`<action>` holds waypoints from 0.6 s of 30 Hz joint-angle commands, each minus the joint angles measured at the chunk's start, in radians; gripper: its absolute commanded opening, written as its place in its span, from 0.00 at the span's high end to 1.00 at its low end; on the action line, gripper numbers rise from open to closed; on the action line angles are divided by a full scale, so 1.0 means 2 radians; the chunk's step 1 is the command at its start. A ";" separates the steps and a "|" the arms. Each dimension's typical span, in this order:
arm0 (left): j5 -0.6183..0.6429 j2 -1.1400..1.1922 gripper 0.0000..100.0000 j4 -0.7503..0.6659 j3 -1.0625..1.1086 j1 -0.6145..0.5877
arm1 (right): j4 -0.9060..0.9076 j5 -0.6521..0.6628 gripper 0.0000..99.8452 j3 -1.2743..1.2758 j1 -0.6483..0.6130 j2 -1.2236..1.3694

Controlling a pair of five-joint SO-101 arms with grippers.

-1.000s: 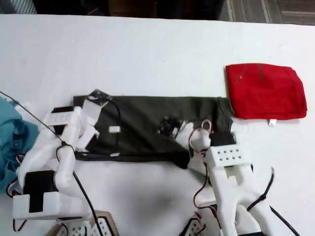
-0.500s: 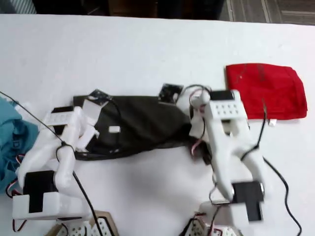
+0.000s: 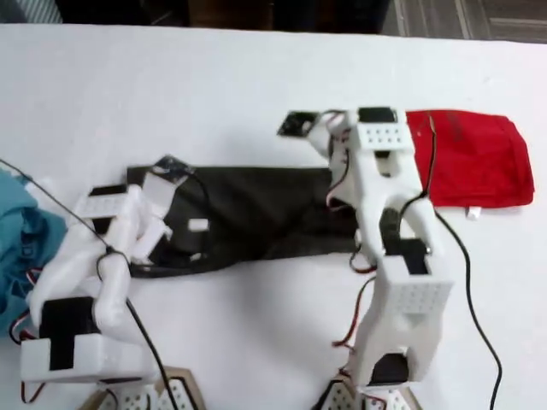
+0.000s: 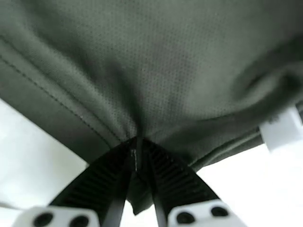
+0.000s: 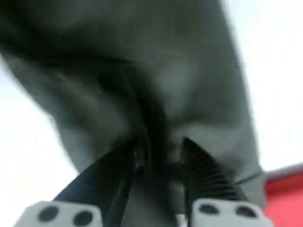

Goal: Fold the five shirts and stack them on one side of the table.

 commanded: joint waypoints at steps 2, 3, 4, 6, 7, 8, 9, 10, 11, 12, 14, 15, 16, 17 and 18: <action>0.003 -0.003 0.97 -0.012 0.004 -0.019 | 0.005 -0.032 0.85 -0.091 0.014 0.025; 0.003 -0.003 0.97 -0.012 0.004 -0.019 | 0.005 -0.047 0.85 -0.104 0.016 0.028; 0.003 -0.003 0.97 -0.012 0.004 -0.019 | 0.005 -0.060 0.85 -0.116 0.019 0.030; 0.003 -0.003 0.97 -0.012 0.004 -0.019 | 0.016 -0.084 0.87 -0.137 0.023 0.026; 0.003 -0.003 0.97 -0.012 0.004 -0.019 | 0.030 -0.094 0.88 -0.147 0.026 0.021; 0.003 -0.003 0.97 -0.012 0.004 -0.019 | 0.049 -0.100 0.90 -0.155 0.028 0.017; 0.003 -0.003 0.97 -0.012 0.004 -0.019 | 0.069 -0.103 0.94 -0.159 0.029 0.012; 0.003 -0.003 0.97 -0.012 0.004 -0.019 | 0.091 -0.105 0.98 -0.160 0.029 0.006; 0.003 -0.003 0.97 -0.012 0.004 -0.019 | 0.113 -0.107 0.98 -0.158 0.028 0.000; 0.003 -0.003 0.97 -0.012 0.004 -0.019 | 0.133 -0.107 0.97 -0.153 0.027 -0.007; 0.003 -0.003 0.97 -0.012 0.004 -0.019 | 0.142 -0.107 0.98 -0.124 0.028 -0.026; 0.003 -0.003 0.97 -0.012 0.004 -0.018 | 0.142 -0.105 0.98 -0.100 0.029 -0.040; 0.003 -0.003 0.97 -0.012 0.004 -0.018 | 0.142 -0.104 0.98 -0.071 0.027 -0.055; 0.003 -0.003 0.97 -0.012 0.004 -0.018 | 0.140 -0.104 0.98 -0.038 0.026 -0.069; 0.003 -0.003 0.97 -0.012 0.004 -0.018 | 0.134 -0.104 0.98 -0.001 0.020 -0.086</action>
